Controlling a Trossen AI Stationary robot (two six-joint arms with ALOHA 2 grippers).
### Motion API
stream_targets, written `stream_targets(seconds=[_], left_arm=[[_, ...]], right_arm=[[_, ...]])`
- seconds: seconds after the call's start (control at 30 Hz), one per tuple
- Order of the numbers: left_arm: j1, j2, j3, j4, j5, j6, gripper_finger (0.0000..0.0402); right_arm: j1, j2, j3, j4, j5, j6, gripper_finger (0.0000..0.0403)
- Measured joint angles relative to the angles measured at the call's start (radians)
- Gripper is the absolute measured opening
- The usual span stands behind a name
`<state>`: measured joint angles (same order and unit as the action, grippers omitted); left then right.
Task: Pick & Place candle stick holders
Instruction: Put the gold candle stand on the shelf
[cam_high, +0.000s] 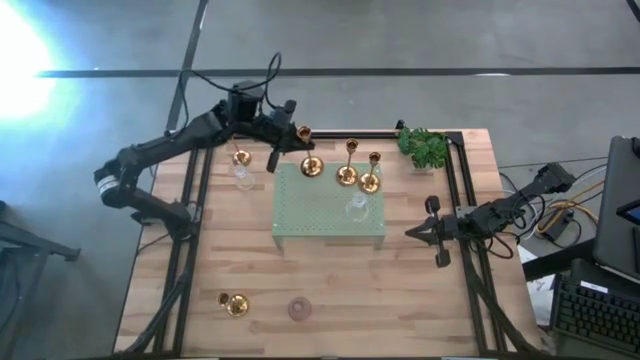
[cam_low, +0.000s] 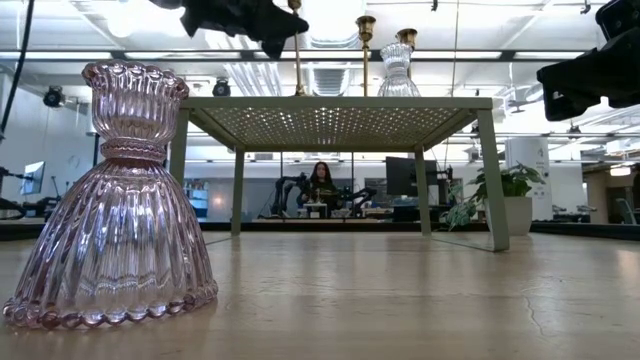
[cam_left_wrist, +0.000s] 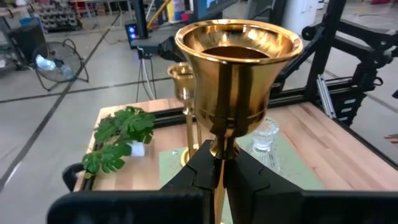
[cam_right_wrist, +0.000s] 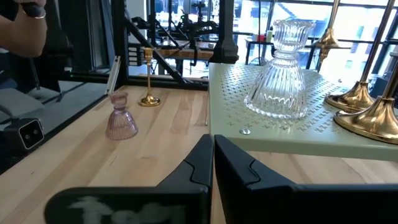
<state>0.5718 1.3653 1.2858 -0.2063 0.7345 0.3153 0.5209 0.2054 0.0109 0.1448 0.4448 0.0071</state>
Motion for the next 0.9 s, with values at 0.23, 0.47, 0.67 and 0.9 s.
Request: stream_targets(seconds=[0.23,0.47,0.67,0.9], left_arm=[[-0.005,0.06,0.0,0.016,0.005,-0.001,0.0019],[-0.008,0.092,0.001,0.031,0.029,-0.004,0.0019],[-0.018,0.109,0.001,0.047,0.034,-0.002,0.0019],[-0.026,0.115,0.001,0.05,0.034,0.006,0.0019]], right_arm=[[0.0,0.0,0.0,0.0,0.0,0.0,0.0009],[0.0,0.0,0.0,0.0,0.0,0.0,0.0009],[0.0,0.0,0.0,0.0,0.0,0.0,0.0009],[0.0,0.0,0.0,0.0,0.0,0.0,0.0009]])
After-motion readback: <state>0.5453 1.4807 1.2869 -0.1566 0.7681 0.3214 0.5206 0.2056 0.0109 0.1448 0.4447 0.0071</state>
